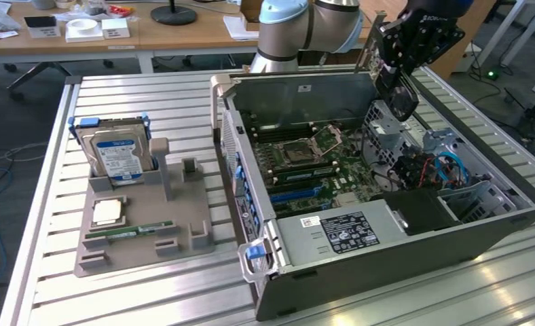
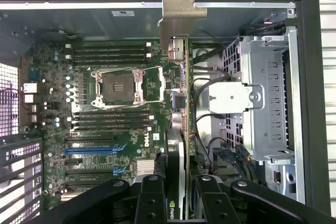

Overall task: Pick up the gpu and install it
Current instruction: 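Insert the gpu into the slot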

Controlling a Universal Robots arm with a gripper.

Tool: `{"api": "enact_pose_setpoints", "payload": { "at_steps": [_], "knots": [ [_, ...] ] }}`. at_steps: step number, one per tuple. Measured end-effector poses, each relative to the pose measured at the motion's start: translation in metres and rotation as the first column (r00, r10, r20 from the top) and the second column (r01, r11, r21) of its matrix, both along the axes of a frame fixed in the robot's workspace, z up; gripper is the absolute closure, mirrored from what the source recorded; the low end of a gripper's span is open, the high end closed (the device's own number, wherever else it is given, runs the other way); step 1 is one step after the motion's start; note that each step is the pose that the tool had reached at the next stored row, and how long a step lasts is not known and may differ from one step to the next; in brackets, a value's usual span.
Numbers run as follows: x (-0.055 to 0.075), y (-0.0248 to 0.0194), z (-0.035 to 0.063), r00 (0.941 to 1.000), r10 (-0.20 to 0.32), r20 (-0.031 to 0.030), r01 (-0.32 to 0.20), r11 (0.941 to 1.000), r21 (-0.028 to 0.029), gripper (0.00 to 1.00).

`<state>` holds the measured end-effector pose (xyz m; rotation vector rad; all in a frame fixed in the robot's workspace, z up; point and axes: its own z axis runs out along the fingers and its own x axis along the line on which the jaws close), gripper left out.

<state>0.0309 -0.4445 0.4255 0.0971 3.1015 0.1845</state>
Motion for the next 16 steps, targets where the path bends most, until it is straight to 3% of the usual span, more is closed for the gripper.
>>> {"api": "enact_pose_setpoints", "payload": {
  "at_steps": [4, 9, 12, 16],
  "knots": [
    [0.0, 0.0, -0.0001, 0.9999, 0.017, 0.0001, -0.017, 0.9999, 0.0, 0.73],
    [0.0, 0.0, -0.0001, 0.996, 0.089, 0.0, -0.089, 0.996, 0.0001, 0.73],
    [-0.0001, 0.0, -0.0002, 0.9896, 0.144, 0.0, -0.144, 0.9896, -0.0004, 0.73],
    [-0.0002, 0.0, -0.0003, 0.9767, 0.215, -0.0002, -0.215, 0.9767, -0.0017, 0.73]
  ]
}}
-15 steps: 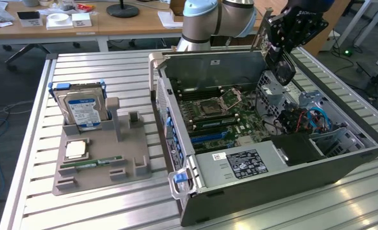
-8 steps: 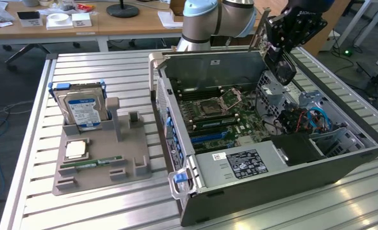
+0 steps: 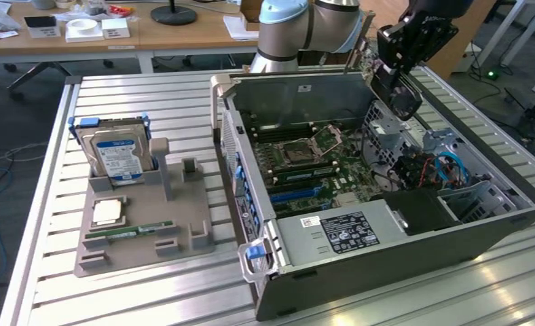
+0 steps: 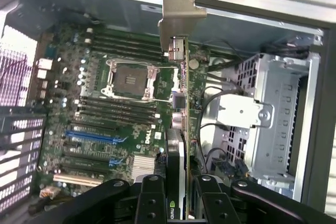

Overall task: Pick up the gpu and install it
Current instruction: 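Insert the gpu into the slot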

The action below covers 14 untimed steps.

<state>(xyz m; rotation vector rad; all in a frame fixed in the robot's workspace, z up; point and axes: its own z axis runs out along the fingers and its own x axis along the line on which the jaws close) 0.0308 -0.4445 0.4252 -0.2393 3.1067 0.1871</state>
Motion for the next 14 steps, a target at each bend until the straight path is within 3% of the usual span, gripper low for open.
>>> {"api": "enact_pose_setpoints", "payload": {
  "at_steps": [6, 14],
  "knots": [
    [-0.0002, 0.0, -0.0001, 0.9947, 0.103, -0.0004, -0.103, 0.9947, -0.0066, 0.73],
    [-0.0008, 0.0, -0.0002, 0.9737, 0.228, -0.0024, -0.228, 0.9736, -0.0184, 0.73]
  ]
}}
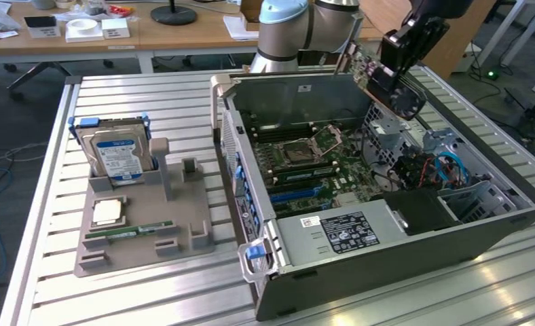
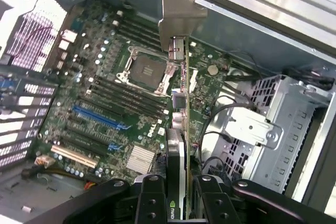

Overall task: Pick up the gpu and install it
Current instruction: 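Insert the gpu into the slot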

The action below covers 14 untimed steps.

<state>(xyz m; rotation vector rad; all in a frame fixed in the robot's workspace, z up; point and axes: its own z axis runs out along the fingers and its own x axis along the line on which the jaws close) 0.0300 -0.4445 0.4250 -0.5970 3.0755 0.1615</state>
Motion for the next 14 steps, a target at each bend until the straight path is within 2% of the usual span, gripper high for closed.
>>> {"api": "enact_pose_setpoints", "payload": {
  "at_steps": [6, 14],
  "knots": [
    [-0.0003, 0.0, -0.0001, 0.9967, 0.081, -0.0003, -0.081, 0.9967, -0.0069, 0.73],
    [-0.0004, 0.0, -0.0004, 0.9848, 0.173, -0.0013, -0.173, 0.9847, -0.015, 0.73]
  ]
}}
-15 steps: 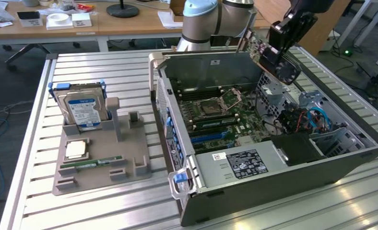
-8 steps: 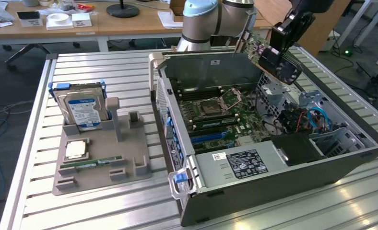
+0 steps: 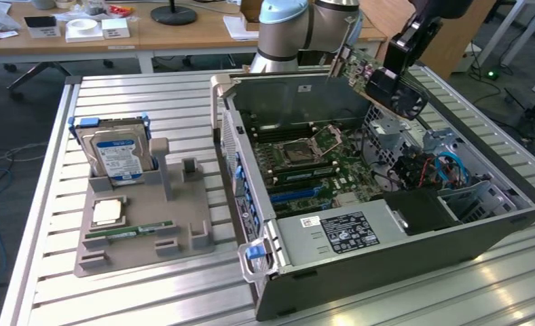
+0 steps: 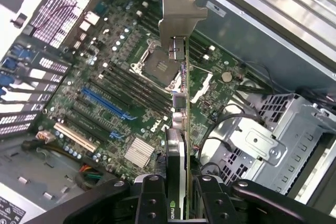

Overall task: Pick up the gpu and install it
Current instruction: 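Insert the gpu into the slot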

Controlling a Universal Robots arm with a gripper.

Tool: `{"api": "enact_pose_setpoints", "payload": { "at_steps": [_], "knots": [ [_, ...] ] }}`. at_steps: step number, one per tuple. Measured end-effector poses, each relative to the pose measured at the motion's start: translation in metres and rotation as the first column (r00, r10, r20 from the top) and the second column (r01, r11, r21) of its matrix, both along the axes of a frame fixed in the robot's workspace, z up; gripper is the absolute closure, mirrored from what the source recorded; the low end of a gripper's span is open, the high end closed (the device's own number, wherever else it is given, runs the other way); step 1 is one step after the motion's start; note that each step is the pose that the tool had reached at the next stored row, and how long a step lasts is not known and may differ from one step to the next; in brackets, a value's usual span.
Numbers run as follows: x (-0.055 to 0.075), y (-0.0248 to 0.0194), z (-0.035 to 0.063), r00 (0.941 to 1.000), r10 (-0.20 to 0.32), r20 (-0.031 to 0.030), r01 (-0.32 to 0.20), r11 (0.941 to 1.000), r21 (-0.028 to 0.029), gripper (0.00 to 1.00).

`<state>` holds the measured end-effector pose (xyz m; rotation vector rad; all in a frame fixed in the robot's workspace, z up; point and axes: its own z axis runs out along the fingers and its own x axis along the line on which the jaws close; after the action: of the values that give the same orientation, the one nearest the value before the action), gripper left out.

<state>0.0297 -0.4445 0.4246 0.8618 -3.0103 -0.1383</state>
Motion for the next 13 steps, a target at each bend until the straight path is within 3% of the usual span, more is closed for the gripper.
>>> {"api": "enact_pose_setpoints", "payload": {
  "at_steps": [6, 13],
  "knots": [
    [0.0, 0.0, -0.0001, 0.9966, 0.082, -0.0002, -0.082, 0.9966, -0.004, 0.73],
    [-0.0001, 0.0, -0.0003, 0.9855, 0.169, -0.0007, -0.169, 0.9855, -0.0081, 0.73]
  ]
}}
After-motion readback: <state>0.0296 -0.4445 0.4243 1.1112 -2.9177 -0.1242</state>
